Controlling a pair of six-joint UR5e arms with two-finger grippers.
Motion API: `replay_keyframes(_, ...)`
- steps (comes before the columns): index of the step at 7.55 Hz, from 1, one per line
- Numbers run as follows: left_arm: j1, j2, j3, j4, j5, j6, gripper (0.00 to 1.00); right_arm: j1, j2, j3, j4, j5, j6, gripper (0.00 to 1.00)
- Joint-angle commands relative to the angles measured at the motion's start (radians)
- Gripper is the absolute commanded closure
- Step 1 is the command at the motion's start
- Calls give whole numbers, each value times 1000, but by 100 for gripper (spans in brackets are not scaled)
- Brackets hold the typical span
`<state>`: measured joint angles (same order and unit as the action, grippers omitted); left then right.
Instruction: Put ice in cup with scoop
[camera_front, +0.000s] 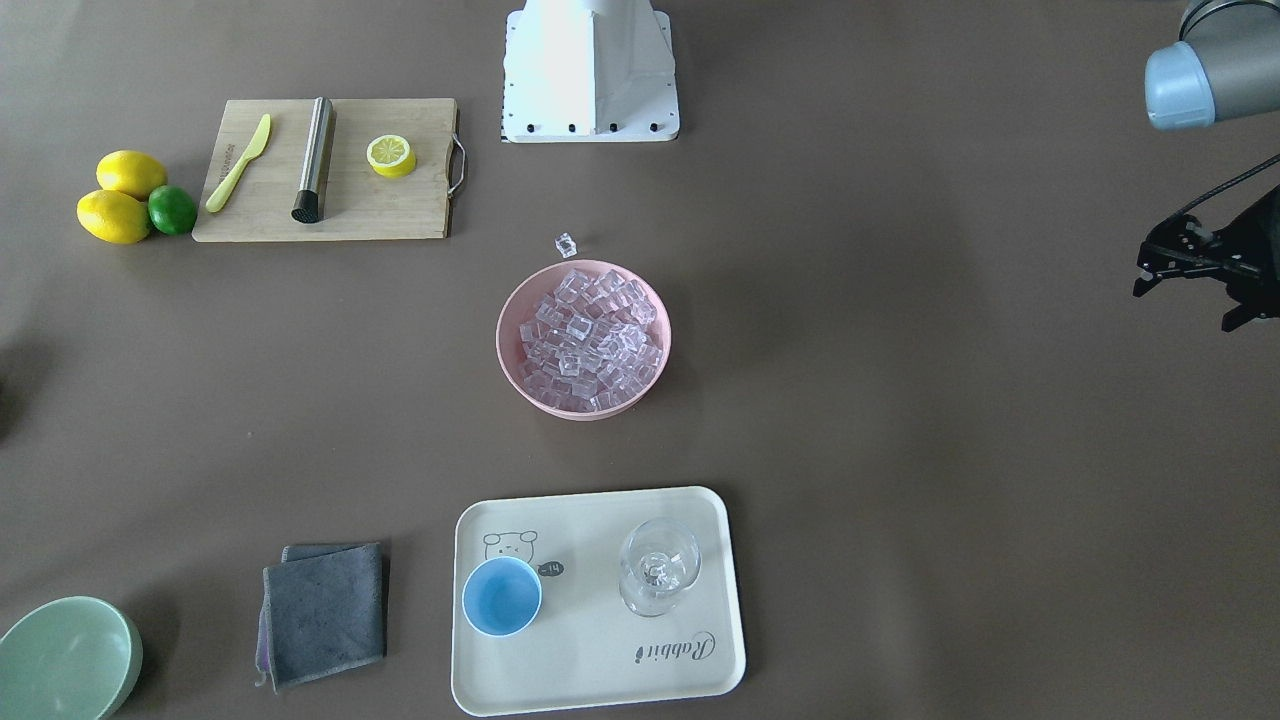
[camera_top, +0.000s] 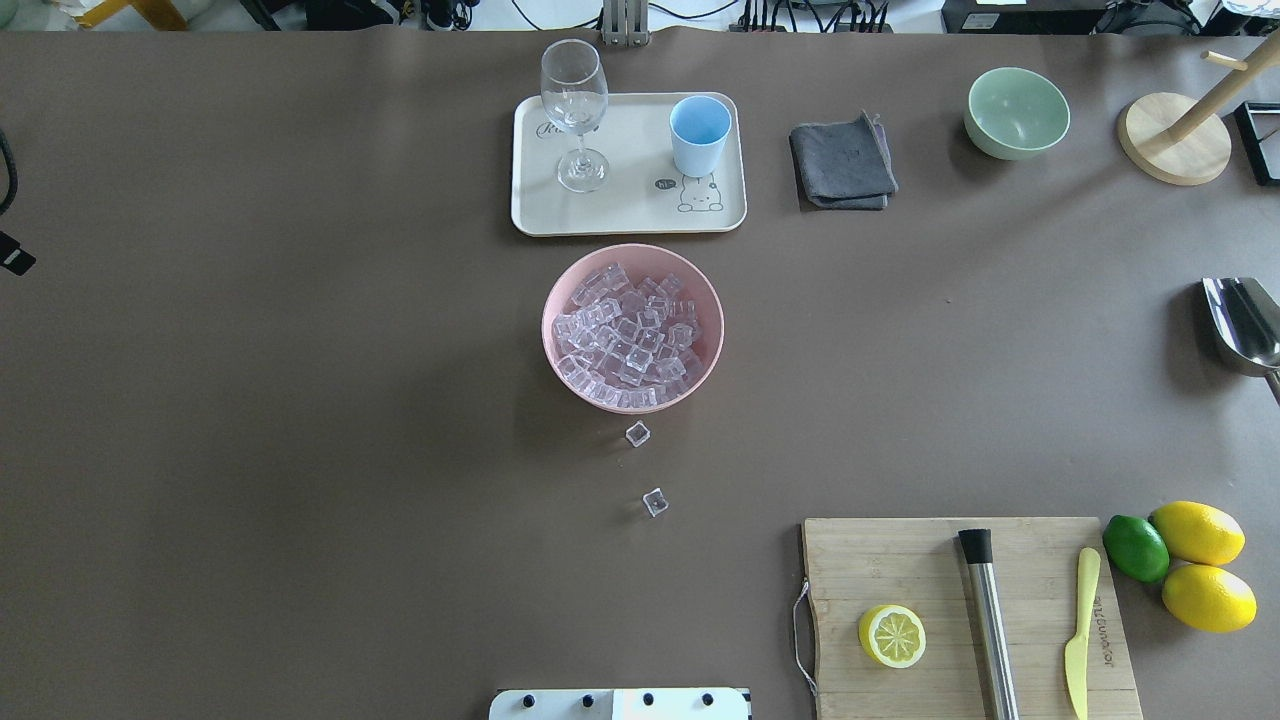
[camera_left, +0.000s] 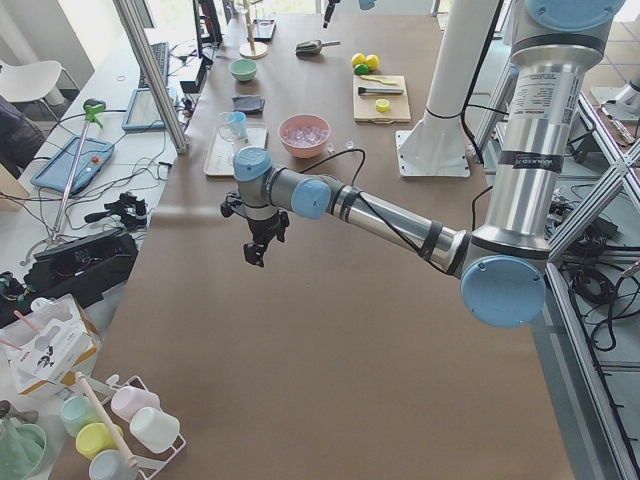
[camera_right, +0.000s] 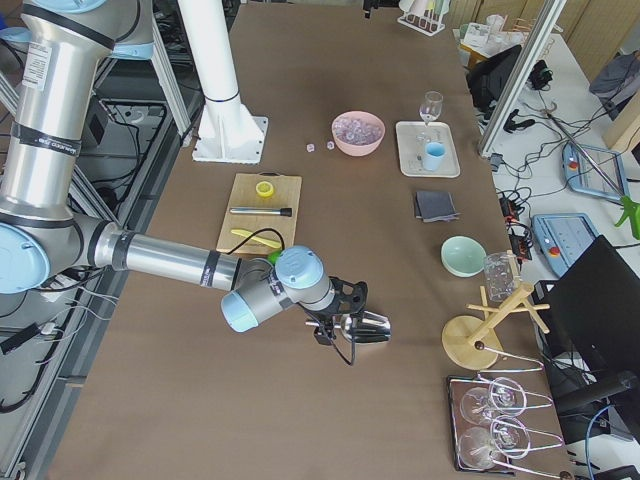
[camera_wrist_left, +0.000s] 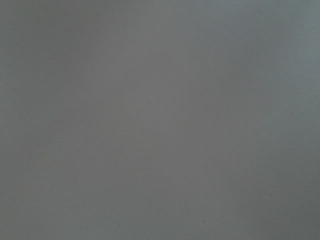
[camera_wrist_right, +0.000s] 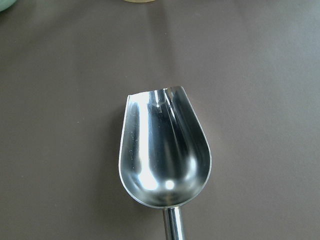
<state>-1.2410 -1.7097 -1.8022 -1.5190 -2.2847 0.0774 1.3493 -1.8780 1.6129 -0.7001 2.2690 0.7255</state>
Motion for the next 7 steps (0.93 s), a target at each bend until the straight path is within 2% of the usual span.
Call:
replay_keyframes(1, 157, -59, -35, -86, 1, 5, 1, -123, -23, -5, 97, -104, 97, 1)
replay_keyframes(3, 216, -97, -109, -173, 5, 5, 1, -176, -26, -27, 97, -115, 103, 1)
replay_keyframes(6, 412, -181, -103, -263, 11, 10, 1, -231, -21, -62, 97, -147, 91, 1)
replay_keyframes(7, 473, -197, -105, -295, 86, 37, 1, -242, -21, -64, 97, -150, 92, 5)
